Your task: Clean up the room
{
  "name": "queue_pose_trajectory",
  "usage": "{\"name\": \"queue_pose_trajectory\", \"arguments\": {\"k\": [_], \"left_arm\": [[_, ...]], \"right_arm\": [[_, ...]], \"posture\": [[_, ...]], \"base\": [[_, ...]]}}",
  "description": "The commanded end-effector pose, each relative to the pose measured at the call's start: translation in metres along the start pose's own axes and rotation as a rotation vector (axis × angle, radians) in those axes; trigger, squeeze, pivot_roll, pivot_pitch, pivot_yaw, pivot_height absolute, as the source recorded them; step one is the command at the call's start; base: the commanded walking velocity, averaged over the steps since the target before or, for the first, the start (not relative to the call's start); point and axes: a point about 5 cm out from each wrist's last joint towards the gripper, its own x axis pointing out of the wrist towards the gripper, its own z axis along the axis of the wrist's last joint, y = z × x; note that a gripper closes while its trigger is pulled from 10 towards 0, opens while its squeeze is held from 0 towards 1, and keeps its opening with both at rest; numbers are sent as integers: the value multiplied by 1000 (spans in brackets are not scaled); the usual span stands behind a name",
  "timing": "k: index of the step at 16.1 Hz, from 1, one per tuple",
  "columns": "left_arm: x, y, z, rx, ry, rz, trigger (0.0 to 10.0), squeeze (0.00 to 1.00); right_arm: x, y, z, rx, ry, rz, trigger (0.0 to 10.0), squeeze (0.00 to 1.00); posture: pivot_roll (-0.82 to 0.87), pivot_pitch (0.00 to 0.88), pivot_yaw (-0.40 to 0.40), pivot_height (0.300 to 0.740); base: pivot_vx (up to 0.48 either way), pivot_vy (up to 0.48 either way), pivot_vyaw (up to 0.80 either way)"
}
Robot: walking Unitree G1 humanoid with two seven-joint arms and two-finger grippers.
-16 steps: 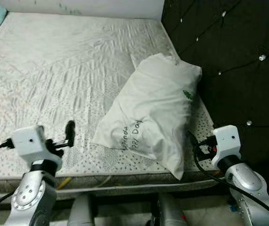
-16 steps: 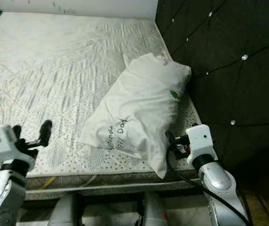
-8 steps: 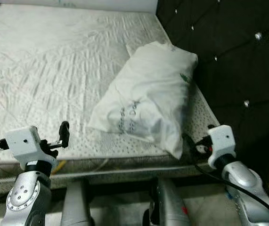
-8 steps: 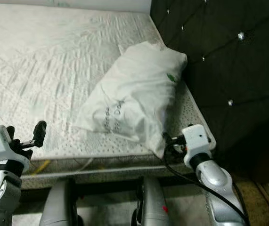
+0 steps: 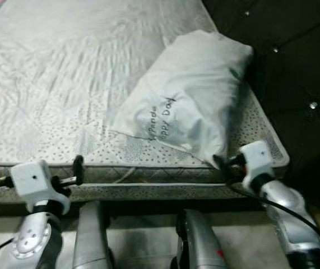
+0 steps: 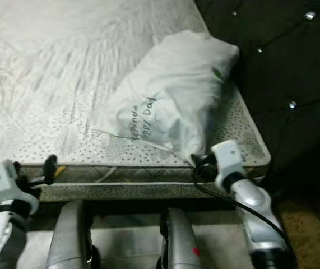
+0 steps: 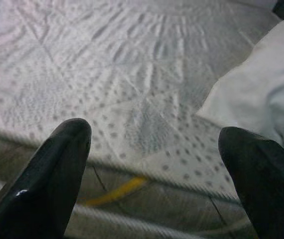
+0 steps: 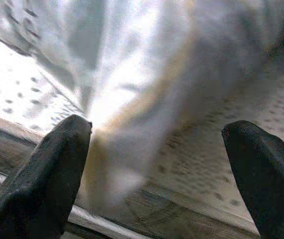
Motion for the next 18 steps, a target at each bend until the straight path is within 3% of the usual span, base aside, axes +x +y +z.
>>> {"name": "queue_pose_trajectory", "arguments": {"k": [1, 3, 6, 7, 10, 12, 15, 18], "left_arm": [[0, -2, 5, -8, -17, -14, 10000, 0], [-1, -3, 5, -12, -18, -19, 10000, 0], [-1, -5, 6, -16, -23, -28, 10000, 0], [-1, -4, 5, -15, -20, -32, 10000, 0], [0, -6, 4, -16, -16, -41, 10000, 0], [3, -10, 5, -13, -25, -61, 10000, 0], [5, -8, 7, -7, -37, -57, 10000, 0], [6, -8, 6, -10, -37, -56, 10000, 0]], "right_arm": [[10, -1, 11, 21, 2, 23, 10000, 0], [24, 5, 19, 19, 20, 50, 10000, 0], [39, 9, 25, 98, 49, 20, 10000, 0], [46, 20, 27, 86, 70, 40, 10000, 0], [57, 25, 28, 67, 120, -31, 10000, 0], [68, 27, 38, 102, 148, -116, 10000, 0], [72, 35, 39, 49, 159, -121, 10000, 0], [77, 43, 39, 75, 173, -90, 10000, 0]], "posture": [[-13, 163, -117, 529], [-8, 153, -117, 529], [2, 139, -117, 529], [3, 131, -116, 529], [4, 118, -115, 529], [12, 92, -116, 529], [18, 75, -120, 529], [15, 72, -121, 529]], "base": [[0, 0, 0], [0, 0, 0], [0, 0, 0], [0, 0, 0], [0, 0, 0], [0, 0, 0], [0, 0, 0], [0, 0, 0]]}}
